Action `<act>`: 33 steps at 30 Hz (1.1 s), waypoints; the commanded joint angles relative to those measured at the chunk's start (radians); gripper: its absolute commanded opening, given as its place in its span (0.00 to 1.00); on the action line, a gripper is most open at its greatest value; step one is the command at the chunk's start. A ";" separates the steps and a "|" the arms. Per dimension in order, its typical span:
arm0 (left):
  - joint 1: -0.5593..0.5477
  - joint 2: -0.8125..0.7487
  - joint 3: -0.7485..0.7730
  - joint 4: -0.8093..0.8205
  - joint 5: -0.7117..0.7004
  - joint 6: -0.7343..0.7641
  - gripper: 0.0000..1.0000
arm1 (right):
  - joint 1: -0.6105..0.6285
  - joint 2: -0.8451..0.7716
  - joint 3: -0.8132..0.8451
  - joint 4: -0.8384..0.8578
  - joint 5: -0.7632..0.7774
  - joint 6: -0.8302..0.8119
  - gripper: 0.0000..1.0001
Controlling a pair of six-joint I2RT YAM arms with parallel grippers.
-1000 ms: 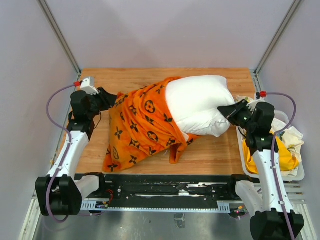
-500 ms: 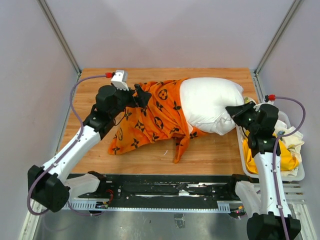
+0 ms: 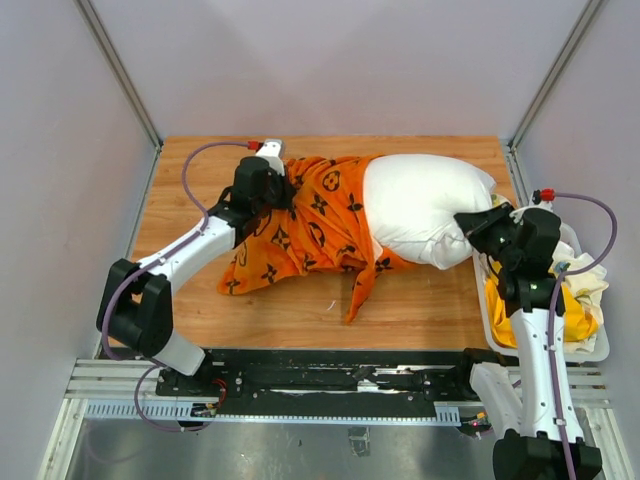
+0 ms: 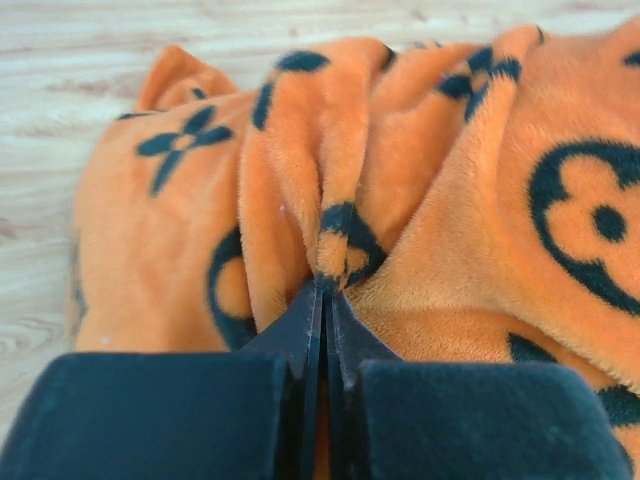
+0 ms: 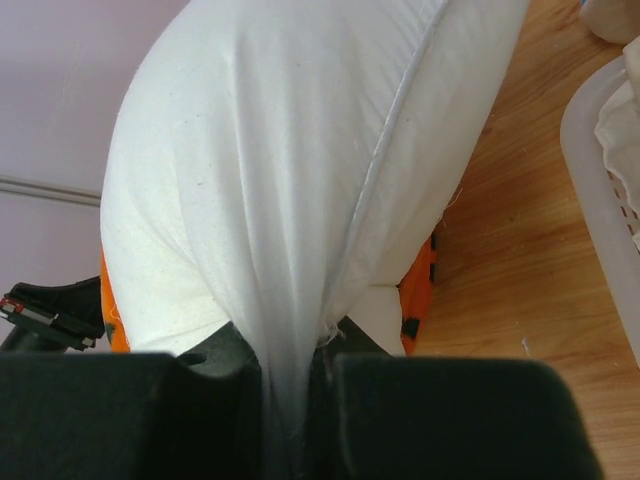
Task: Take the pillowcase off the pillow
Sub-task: Remove the pillow from the pillowcase.
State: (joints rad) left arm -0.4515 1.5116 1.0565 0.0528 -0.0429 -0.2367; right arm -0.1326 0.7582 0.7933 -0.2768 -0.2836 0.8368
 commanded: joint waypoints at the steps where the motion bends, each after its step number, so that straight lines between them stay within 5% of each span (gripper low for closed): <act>1: 0.146 0.024 0.074 0.023 -0.005 0.030 0.00 | -0.007 -0.043 0.101 0.092 0.107 -0.029 0.01; 7: 0.328 0.089 0.218 0.001 0.087 0.003 0.00 | -0.003 -0.043 0.133 0.050 0.155 -0.058 0.01; 16: 0.339 0.226 0.493 -0.112 0.078 0.001 0.00 | 0.005 -0.033 0.104 0.065 0.183 -0.058 0.01; 17: 0.339 0.211 0.475 -0.101 0.086 -0.012 0.05 | 0.007 -0.035 0.099 0.065 0.185 -0.055 0.01; 22: 0.325 0.042 0.332 -0.050 0.182 -0.075 0.96 | 0.020 -0.026 0.088 0.068 0.186 -0.063 0.01; 28: 0.201 -0.190 0.058 0.045 0.108 -0.083 0.99 | 0.050 0.002 0.064 0.100 0.196 -0.067 0.01; 33: 0.143 -0.089 -0.077 0.072 0.036 -0.106 0.99 | 0.074 0.054 0.031 0.162 0.187 -0.045 0.01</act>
State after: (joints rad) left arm -0.3038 1.3048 1.0679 0.0982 0.0559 -0.3195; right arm -0.0937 0.7830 0.8303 -0.2752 -0.1452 0.7849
